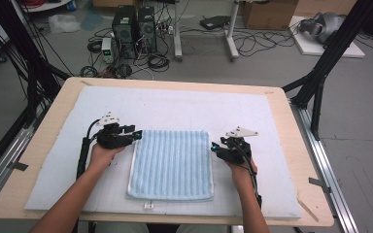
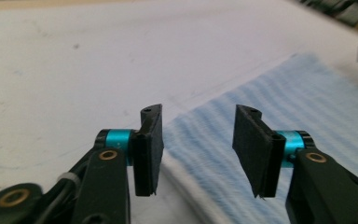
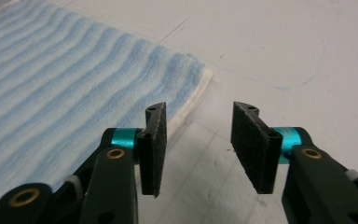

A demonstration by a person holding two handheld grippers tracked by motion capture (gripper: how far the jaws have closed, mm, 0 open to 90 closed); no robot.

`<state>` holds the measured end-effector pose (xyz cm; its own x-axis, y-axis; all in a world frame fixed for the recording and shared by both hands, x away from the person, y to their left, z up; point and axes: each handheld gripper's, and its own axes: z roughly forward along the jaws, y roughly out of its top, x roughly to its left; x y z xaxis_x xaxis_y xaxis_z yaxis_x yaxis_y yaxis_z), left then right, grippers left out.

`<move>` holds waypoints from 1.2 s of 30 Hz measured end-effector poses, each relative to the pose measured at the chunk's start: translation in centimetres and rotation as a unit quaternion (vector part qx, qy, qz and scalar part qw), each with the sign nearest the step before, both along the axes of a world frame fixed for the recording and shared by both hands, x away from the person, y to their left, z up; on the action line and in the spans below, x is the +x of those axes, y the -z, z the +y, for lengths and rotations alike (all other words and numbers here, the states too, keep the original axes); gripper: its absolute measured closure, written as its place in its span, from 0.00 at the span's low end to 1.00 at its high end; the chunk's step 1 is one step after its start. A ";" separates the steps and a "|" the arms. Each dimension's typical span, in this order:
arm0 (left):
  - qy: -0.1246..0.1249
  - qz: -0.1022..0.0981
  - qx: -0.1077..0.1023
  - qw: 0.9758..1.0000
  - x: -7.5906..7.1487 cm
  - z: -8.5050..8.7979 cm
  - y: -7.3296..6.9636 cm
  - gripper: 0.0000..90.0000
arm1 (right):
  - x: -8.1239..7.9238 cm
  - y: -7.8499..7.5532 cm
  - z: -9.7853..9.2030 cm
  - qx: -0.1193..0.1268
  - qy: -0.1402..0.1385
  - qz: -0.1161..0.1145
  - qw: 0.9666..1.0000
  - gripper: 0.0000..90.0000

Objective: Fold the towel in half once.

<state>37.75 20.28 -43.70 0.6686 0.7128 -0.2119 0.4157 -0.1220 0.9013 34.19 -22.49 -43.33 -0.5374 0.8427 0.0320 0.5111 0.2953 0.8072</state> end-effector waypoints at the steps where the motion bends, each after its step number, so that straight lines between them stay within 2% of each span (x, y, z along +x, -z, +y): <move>1: 0.007 -0.012 -0.008 1.000 -0.3 0.3 -0.1 0.57 | -0.3 -0.1 -0.2 0.005 -0.002 -0.003 1.000 0.56; 2: 0.013 -0.024 -0.012 1.000 -0.6 0.6 -0.3 0.56 | -0.7 -0.3 -0.4 0.007 -0.006 -0.006 1.000 0.53; 4: 0.019 -0.056 0.005 0.998 -1.1 1.0 -0.5 0.55 | -1.4 -0.5 -0.7 -0.001 -0.014 -0.023 1.000 0.50; 6: 0.022 -0.075 0.002 0.997 -1.7 1.2 -0.7 0.53 | -1.9 -0.6 -0.9 0.001 -0.020 -0.029 0.999 0.46; 8: 0.028 -0.071 -0.013 0.997 -2.0 1.4 -0.9 0.47 | -2.4 -0.7 -1.2 0.002 -0.026 -0.035 0.999 0.40; 9: 0.030 -0.057 -0.031 0.997 -2.1 1.6 -1.0 0.42 | -2.5 -0.6 -1.3 0.004 -0.029 -0.036 0.999 0.38; 11: 0.026 -0.038 -0.049 0.998 -2.3 1.8 -1.2 0.32 | -2.9 -0.6 -1.5 0.007 -0.027 -0.037 0.999 0.32; 13: -0.007 -0.046 -0.042 0.998 -3.0 2.2 -1.1 0.25 | -3.2 -0.5 -1.8 0.008 -0.022 -0.041 0.999 0.25; 16: -0.014 -0.057 -0.032 0.998 -3.3 2.8 -1.1 0.19 | -3.6 -0.7 -2.2 0.003 -0.015 -0.055 0.998 0.20; 18: -0.016 -0.055 -0.027 0.998 -3.5 2.7 -1.1 0.19 | -3.7 -0.7 -2.4 -0.001 -0.010 -0.059 0.998 0.17; 20: -0.012 -0.059 -0.020 0.998 -3.6 2.4 -1.1 0.19 | -3.6 -0.7 -2.6 0.005 -0.005 -0.061 0.998 0.13; 25: 0.000 -0.058 -0.023 0.998 -4.1 2.3 -0.6 0.19 | -3.5 -0.8 -2.9 0.009 -0.003 -0.065 0.998 0.13; 29: -0.015 -0.054 -0.038 0.998 -4.1 2.9 -0.7 0.19 | -3.5 -0.8 -2.8 0.008 -0.002 -0.058 0.998 0.13; 31: -0.020 -0.059 -0.040 0.997 -4.1 3.2 -0.7 0.19 | -3.4 -0.7 -2.7 0.009 0.001 -0.058 0.998 0.13; 36: -0.029 -0.052 -0.039 0.997 -4.0 3.5 -0.6 0.19 | -3.2 -0.8 -2.8 0.012 0.007 -0.060 0.998 0.13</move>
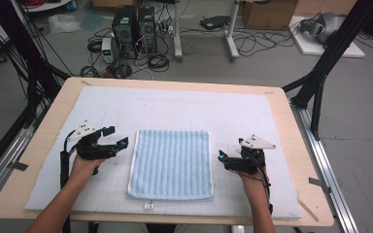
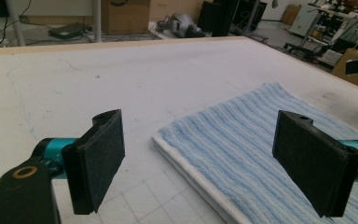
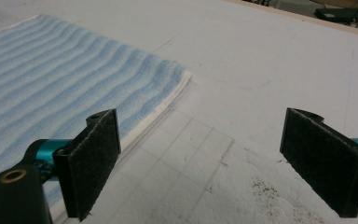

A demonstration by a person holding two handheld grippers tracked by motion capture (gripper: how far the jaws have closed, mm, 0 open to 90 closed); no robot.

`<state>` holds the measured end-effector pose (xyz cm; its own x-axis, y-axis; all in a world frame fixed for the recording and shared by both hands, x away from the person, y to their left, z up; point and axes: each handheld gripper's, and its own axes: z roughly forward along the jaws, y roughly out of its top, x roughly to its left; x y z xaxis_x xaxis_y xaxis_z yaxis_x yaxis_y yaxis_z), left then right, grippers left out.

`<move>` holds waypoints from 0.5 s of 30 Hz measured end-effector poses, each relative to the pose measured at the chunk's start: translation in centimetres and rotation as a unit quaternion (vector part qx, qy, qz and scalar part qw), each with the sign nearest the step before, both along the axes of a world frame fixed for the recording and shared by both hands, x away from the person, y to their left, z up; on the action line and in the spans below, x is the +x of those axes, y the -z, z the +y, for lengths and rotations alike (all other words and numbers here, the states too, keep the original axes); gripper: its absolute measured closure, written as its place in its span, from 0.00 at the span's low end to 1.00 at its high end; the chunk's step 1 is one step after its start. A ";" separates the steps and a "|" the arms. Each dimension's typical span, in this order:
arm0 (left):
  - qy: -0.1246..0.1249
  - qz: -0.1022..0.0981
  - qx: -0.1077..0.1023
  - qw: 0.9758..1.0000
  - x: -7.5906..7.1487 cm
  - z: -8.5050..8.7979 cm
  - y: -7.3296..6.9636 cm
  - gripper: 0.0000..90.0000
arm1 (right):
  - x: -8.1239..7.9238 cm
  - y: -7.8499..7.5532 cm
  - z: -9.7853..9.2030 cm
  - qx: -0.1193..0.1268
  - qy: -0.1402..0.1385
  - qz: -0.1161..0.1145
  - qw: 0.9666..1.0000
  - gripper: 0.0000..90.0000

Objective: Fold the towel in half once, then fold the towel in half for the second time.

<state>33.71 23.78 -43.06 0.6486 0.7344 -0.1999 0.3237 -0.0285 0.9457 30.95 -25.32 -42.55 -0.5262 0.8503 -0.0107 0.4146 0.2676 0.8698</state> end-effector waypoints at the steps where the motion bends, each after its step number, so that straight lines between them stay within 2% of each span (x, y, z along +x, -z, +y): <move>1: -0.001 0.001 0.002 1.000 0.0 0.0 0.0 0.19 | 0.0 0.0 0.0 0.001 0.000 0.001 1.000 0.13; 7: -0.014 0.006 0.005 1.000 -0.1 0.2 0.1 0.19 | -0.2 -0.1 0.1 0.002 -0.003 -0.001 1.000 0.13; 9: -0.015 0.005 0.003 1.000 0.1 0.2 0.1 0.20 | -0.2 0.0 0.0 -0.004 -0.003 0.000 1.000 0.13; 15: -0.014 0.013 0.005 1.000 0.4 0.3 0.3 0.22 | -0.4 0.1 -0.2 0.004 0.003 0.003 1.000 0.13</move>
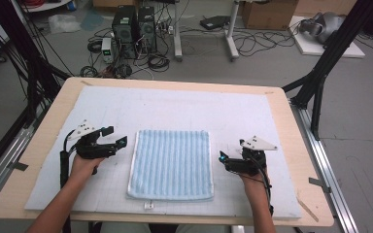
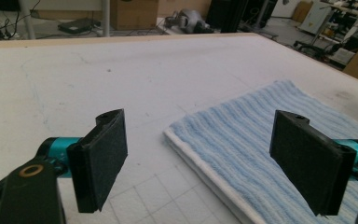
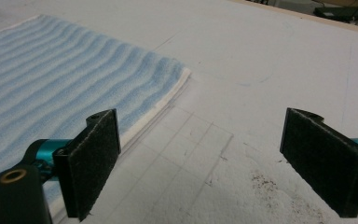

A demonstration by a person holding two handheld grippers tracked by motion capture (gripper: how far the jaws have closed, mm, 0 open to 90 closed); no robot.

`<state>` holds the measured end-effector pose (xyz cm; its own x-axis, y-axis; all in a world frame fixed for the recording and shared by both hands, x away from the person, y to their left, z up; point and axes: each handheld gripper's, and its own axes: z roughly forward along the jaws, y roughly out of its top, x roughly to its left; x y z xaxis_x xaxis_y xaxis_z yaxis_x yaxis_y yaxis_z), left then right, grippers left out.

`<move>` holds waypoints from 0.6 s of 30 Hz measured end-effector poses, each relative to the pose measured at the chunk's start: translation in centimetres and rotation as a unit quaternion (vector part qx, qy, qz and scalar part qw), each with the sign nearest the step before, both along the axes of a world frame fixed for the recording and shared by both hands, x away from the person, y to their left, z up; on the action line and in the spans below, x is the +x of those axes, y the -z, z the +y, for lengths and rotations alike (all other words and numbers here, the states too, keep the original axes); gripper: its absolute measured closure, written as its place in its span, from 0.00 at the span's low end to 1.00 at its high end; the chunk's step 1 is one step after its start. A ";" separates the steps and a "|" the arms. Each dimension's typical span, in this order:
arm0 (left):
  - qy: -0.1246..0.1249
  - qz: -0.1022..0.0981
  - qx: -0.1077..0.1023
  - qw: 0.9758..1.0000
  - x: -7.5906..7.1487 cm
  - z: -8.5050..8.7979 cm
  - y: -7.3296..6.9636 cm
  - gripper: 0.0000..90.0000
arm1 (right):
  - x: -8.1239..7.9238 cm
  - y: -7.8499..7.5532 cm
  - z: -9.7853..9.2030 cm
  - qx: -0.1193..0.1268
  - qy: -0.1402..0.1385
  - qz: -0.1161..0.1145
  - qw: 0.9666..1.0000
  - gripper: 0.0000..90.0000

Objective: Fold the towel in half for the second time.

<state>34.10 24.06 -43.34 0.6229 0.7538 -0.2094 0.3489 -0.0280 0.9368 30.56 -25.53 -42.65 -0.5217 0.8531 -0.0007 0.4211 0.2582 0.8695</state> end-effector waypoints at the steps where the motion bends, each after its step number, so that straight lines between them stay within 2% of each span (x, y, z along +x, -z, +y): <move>1: 0.001 0.001 -0.002 1.000 0.0 0.0 0.0 0.22 | 0.0 0.0 0.0 0.001 -0.001 0.001 1.000 0.13; 4: 0.002 0.004 -0.003 1.000 0.1 0.1 0.0 0.22 | 0.1 0.1 0.0 0.001 -0.003 0.003 1.000 0.13; 8: 0.009 0.030 0.003 1.000 0.2 0.2 0.2 0.22 | 0.3 0.2 0.2 0.001 -0.009 0.006 1.000 0.13; 10: 0.010 0.037 0.010 0.999 0.1 0.1 0.3 0.22 | 0.5 0.2 0.2 -0.002 -0.014 0.006 1.000 0.13; 14: 0.013 0.032 0.012 0.999 0.2 -0.2 0.3 0.22 | 0.5 0.3 0.1 0.001 -0.016 0.009 1.000 0.13; 18: 0.005 0.040 0.002 0.999 1.6 -0.5 -0.4 0.23 | 0.3 0.0 -0.1 0.022 -0.015 0.005 1.000 0.13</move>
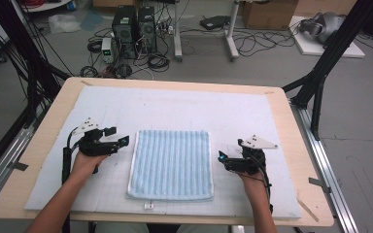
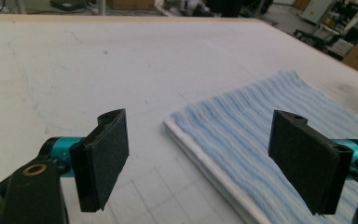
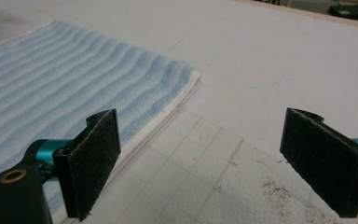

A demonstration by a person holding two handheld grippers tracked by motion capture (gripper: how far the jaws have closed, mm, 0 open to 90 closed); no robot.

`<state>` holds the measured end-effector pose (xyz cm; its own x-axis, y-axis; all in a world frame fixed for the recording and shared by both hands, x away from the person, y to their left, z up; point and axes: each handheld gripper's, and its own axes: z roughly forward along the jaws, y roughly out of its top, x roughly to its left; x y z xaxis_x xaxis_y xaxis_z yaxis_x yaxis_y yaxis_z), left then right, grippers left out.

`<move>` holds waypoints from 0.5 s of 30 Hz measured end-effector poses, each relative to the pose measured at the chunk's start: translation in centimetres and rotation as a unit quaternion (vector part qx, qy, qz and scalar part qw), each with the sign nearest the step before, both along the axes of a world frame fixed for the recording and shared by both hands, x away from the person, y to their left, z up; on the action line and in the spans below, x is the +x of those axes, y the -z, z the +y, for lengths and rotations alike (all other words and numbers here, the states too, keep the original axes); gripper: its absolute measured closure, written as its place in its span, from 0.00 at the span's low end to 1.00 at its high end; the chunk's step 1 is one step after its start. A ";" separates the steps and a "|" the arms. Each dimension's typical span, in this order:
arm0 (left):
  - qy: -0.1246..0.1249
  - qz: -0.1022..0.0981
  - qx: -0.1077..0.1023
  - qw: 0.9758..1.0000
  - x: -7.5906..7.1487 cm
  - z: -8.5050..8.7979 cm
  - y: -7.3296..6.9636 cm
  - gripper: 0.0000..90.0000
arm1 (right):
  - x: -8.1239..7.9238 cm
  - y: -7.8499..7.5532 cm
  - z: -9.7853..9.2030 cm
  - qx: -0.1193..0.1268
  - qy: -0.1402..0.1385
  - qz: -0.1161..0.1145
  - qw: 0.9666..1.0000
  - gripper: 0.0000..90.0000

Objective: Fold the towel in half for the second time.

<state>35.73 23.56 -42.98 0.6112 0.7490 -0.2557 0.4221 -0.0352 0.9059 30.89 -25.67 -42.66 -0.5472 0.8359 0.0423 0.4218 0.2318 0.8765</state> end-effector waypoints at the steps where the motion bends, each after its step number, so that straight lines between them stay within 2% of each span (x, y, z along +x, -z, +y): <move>1: 0.003 -0.001 0.002 1.000 0.4 -0.2 -0.3 0.23 | 0.0 -0.1 -0.1 0.005 0.003 0.000 1.000 0.13; 6: 0.019 0.012 0.019 1.000 2.4 -1.0 -1.6 0.25 | 0.1 -0.1 -0.2 0.008 0.004 0.001 1.000 0.13; 9: 0.022 0.013 0.027 0.999 3.0 -1.5 -1.8 0.26 | 0.2 0.0 -0.1 0.004 0.001 0.005 1.000 0.13; 11: 0.023 0.014 0.039 0.999 3.5 -1.8 -1.7 0.27 | 0.1 0.0 -0.1 0.004 0.002 0.007 1.000 0.13; 12: 0.028 0.014 0.053 0.998 3.8 -2.0 -1.5 0.30 | 0.1 0.0 -0.1 0.003 0.001 0.007 1.000 0.13; 15: 0.027 0.025 0.065 0.997 4.4 -2.5 -0.8 0.34 | 0.1 0.1 -0.2 0.006 0.002 0.007 1.000 0.13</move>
<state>40.14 21.03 -42.15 0.6402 0.7444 -0.1896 0.4605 -0.1744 0.8703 30.99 -25.84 -42.71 -0.5430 0.8376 0.0604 0.4348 0.2189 0.8735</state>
